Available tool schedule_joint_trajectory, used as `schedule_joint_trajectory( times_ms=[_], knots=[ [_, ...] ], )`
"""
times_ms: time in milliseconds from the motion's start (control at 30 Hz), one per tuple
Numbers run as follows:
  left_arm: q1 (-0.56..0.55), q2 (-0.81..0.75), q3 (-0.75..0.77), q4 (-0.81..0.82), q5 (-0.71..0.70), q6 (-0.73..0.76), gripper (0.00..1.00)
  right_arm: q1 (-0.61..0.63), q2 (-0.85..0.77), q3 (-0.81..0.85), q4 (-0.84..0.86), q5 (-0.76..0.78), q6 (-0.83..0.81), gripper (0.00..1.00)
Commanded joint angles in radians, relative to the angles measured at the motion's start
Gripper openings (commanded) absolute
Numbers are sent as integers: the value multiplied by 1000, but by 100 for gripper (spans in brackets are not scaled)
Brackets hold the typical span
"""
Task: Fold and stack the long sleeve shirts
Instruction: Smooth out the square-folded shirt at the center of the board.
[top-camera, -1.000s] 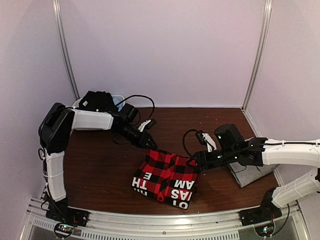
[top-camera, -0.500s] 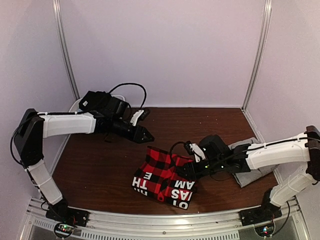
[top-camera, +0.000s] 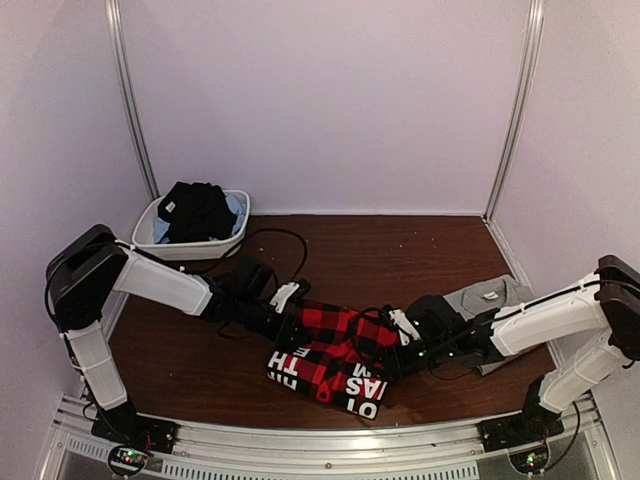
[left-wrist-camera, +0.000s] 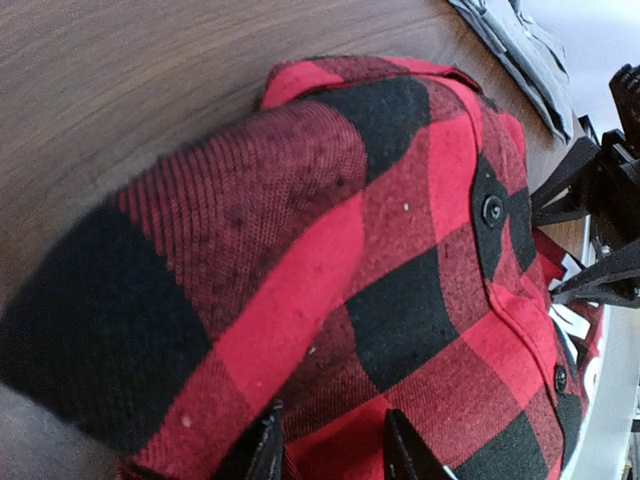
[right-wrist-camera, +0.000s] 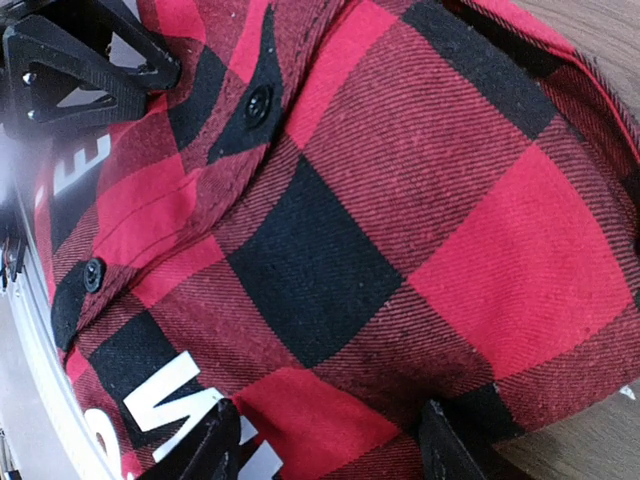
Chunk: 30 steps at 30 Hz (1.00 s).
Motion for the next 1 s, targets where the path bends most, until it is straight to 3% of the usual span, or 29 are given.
schedule_joint_trajectory(
  times_ms=[0, 300, 633, 833, 967],
  knots=[
    [-3, -24, -23, 85, -92, 12, 37, -4, -69, -2, -94, 43, -15, 64],
    [-3, -198, -32, 59, -280, 15, 41, -35, -142, 165, -287, 101, -108, 81],
    [-58, -408, -181, 166, -285, -61, 43, -192, 54, 380, -346, -21, -280, 98],
    [-220, -512, -297, 224, -432, -87, 42, -238, 198, 521, -388, -152, -372, 99],
    [-300, -502, -346, 279, -469, -84, 40, -235, 200, 513, -330, -229, -349, 94]
  ],
)
